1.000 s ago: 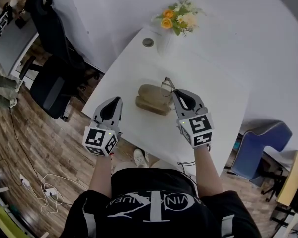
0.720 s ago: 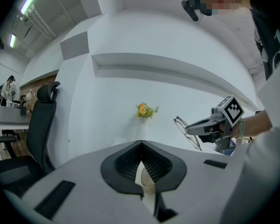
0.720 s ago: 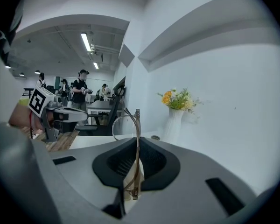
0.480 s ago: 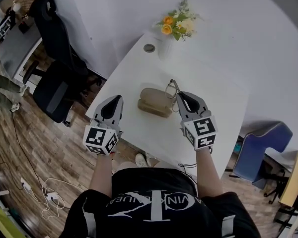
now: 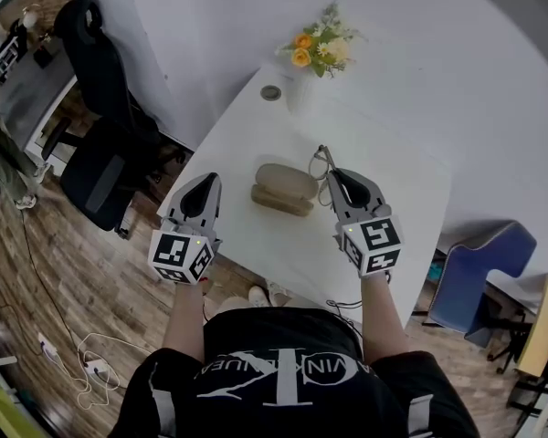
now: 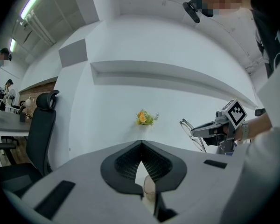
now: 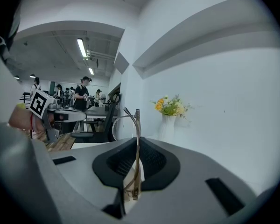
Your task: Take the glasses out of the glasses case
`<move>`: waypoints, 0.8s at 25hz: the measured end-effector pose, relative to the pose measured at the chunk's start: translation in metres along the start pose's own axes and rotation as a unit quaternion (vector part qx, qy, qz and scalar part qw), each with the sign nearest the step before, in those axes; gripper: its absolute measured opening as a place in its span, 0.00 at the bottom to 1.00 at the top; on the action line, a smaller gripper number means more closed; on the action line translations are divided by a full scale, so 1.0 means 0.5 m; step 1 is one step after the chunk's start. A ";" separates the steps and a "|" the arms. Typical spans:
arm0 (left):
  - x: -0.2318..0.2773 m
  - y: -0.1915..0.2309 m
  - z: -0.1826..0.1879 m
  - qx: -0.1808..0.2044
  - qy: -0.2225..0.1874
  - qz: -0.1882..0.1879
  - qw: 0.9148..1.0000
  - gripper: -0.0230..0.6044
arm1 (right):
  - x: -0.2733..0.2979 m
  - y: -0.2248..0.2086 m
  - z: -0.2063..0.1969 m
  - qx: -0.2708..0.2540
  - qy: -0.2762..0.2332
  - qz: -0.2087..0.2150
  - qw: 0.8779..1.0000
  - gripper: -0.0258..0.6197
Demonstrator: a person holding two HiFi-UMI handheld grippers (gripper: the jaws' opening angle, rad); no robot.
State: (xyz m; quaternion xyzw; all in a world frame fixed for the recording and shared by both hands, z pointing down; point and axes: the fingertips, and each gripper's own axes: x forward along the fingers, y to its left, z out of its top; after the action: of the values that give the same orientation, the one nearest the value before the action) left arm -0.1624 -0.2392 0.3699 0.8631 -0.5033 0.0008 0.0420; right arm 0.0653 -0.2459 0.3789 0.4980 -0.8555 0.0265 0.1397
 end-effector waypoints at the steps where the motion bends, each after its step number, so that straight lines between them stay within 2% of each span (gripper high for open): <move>1: -0.001 0.001 0.002 0.001 -0.001 0.001 1.000 0.06 | -0.002 -0.001 0.002 0.001 -0.002 -0.001 1.000 0.09; 20: -0.011 -0.004 0.040 0.011 -0.018 0.009 1.000 0.06 | -0.039 -0.018 0.023 0.009 -0.027 -0.013 1.000 0.09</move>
State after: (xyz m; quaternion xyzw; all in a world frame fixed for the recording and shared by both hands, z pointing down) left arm -0.1644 -0.2349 0.3497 0.8586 -0.5120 -0.0089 0.0235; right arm 0.0796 -0.2363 0.3618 0.5107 -0.8521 0.0194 0.1123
